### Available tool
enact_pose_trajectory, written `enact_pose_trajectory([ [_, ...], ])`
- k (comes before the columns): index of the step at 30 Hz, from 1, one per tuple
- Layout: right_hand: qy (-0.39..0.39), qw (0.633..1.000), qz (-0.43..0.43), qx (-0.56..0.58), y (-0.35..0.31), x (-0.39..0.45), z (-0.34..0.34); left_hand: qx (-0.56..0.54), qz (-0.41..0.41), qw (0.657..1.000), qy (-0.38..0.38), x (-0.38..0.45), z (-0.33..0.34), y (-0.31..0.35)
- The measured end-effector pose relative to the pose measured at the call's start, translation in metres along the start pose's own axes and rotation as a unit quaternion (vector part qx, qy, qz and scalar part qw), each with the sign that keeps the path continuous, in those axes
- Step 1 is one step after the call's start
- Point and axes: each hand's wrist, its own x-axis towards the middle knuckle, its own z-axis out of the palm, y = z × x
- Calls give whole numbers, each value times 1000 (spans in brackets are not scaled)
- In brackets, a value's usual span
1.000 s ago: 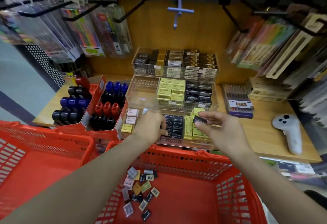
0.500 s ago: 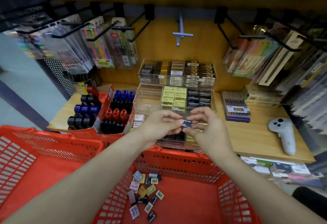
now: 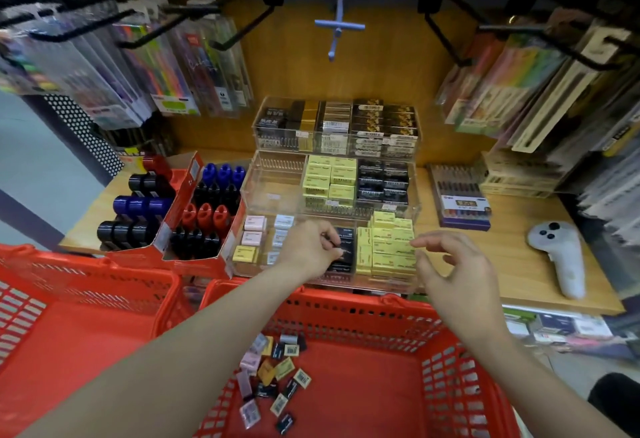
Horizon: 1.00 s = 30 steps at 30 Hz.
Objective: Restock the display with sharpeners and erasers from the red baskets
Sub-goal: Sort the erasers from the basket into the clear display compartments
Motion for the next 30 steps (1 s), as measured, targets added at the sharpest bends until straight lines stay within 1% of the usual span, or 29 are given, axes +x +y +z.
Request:
enact_pose_trajectory([
  [2,-16,1000,-13,-15,3,4,2,21,11,1000,2,0,4,0],
  [6,-115,985,-61,-115,5,4,11,86,56,994,26,0,2,-3],
  [7,-127,979,-73,-141,6,3,14,97,65,993,30,0,1,-3],
  [9,-121,974,-92,-170,9,0,17,106,83,991,21,0,-2,-4],
  [14,-95,972,-105,-185,16,1,20,125,143,981,-25,-1,-8,-11],
  [17,-91,973,-100,-186,15,1,21,160,162,974,-18,0,-5,-12],
  [21,-86,973,-106,-186,16,1,23,123,160,979,-10,1,-1,-19],
  [23,-86,972,-107,-189,16,1,23,123,164,979,3,0,1,-22],
  [26,-86,973,-105,-185,17,0,23,156,169,973,27,0,1,-21],
  [30,-82,973,-107,-185,18,-1,24,242,172,955,10,3,-3,-7],
])
